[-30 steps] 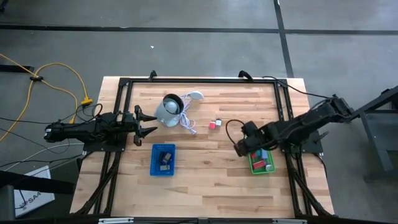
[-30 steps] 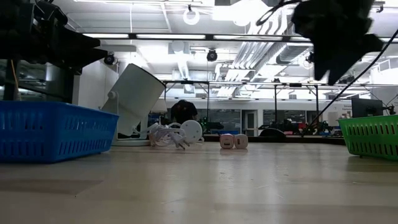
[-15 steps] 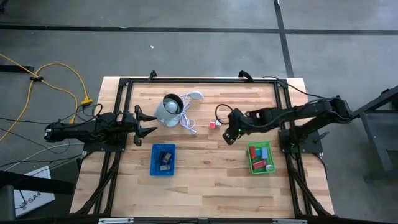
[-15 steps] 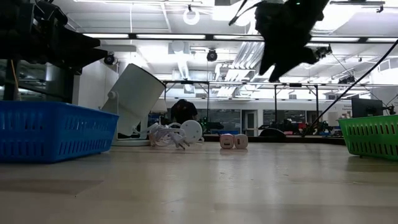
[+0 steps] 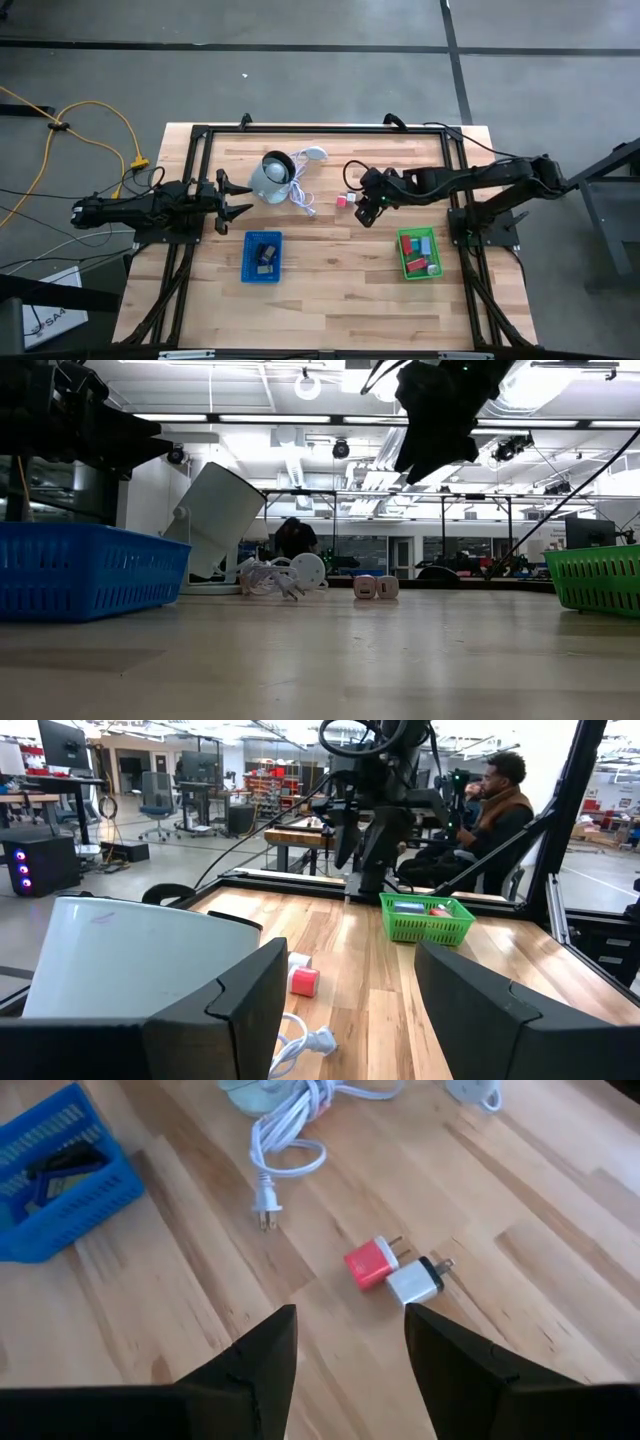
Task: Pick & Place Office items
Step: Put the pink charger adapter into the green bin
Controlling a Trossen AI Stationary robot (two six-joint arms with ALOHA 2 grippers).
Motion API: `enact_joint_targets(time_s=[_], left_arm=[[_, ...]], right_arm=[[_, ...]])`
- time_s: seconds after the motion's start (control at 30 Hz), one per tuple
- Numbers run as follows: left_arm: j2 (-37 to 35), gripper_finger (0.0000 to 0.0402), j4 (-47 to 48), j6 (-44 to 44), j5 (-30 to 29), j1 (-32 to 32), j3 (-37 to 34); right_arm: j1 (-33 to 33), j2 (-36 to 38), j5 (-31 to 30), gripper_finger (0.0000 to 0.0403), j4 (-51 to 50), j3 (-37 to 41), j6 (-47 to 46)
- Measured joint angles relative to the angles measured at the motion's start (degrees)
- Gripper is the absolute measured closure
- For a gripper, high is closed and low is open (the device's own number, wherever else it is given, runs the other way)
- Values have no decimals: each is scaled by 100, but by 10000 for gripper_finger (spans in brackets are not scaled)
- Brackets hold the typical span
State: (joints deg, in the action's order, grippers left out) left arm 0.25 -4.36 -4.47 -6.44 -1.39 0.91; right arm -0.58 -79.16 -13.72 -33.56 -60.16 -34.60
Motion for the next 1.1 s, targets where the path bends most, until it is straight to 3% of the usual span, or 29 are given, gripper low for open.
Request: enact_joint_targets(time_s=[0.43, 0.87, 1.1], left_arm=[[-1, 189, 0, 0, -1, 0, 0], [0, 189, -2, 0, 0, 0, 0], [0, 189, -22, 0, 0, 1, 0]], right_arm=[[557, -561, 944, 230, 800, -6, 1072], [992, -1027, 945, 230, 1070, 11, 2198], [1136, -1614, 986, 230, 641, -809, 2582]])
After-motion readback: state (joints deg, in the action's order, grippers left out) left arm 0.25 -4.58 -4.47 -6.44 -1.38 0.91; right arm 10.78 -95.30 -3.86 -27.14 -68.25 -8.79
